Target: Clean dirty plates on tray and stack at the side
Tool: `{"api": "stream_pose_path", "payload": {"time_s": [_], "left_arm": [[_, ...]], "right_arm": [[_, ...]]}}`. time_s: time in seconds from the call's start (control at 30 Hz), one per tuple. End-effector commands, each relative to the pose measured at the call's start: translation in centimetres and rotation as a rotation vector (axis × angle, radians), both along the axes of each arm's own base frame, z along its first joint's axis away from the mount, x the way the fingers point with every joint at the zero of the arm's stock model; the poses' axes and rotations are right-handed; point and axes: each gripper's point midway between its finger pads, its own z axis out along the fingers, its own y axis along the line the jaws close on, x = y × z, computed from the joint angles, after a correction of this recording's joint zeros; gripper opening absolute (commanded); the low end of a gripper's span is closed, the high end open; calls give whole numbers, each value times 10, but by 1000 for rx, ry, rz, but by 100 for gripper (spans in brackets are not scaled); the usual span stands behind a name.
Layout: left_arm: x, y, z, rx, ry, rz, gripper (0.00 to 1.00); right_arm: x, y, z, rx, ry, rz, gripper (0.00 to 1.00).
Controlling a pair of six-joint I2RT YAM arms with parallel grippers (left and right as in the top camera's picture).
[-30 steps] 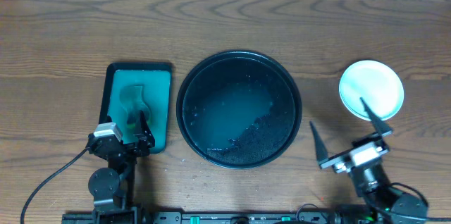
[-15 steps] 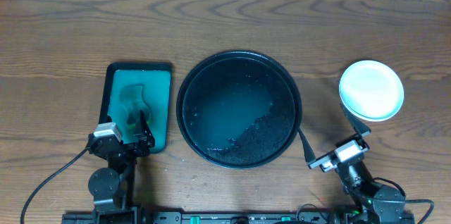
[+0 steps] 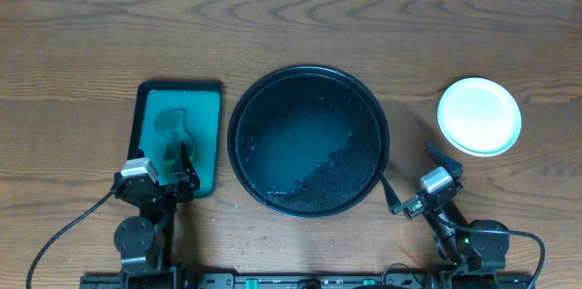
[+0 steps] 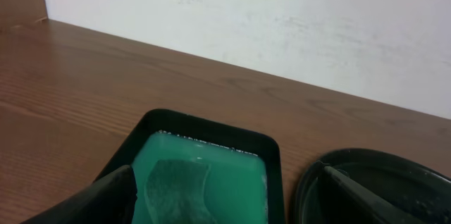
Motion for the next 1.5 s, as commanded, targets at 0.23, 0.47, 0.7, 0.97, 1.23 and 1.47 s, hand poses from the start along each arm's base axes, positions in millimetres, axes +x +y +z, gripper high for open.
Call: {"api": "stream_pose_path", "payload": {"time_s": [0.23, 0.47, 0.7, 0.97, 1.23, 1.47], "left_arm": [[-1, -2, -14, -6, 46, -12, 82], [-1, -2, -14, -6, 46, -12, 82], [-1, -2, -14, -6, 46, -12, 82], [-1, -2, -14, -6, 46, -12, 82], [-1, -2, -14, -6, 46, -12, 82], [-1, -2, -14, -6, 46, -12, 82]], "right_arm": [[-2, 3, -1, 53, 31, 11, 99], [-1, 3, -1, 53, 31, 11, 99], [-2, 3, -1, 53, 31, 11, 99], [-2, 3, -1, 53, 31, 11, 99], [-2, 3, -1, 53, 31, 11, 99], [-2, 3, -1, 54, 31, 11, 99]]}}
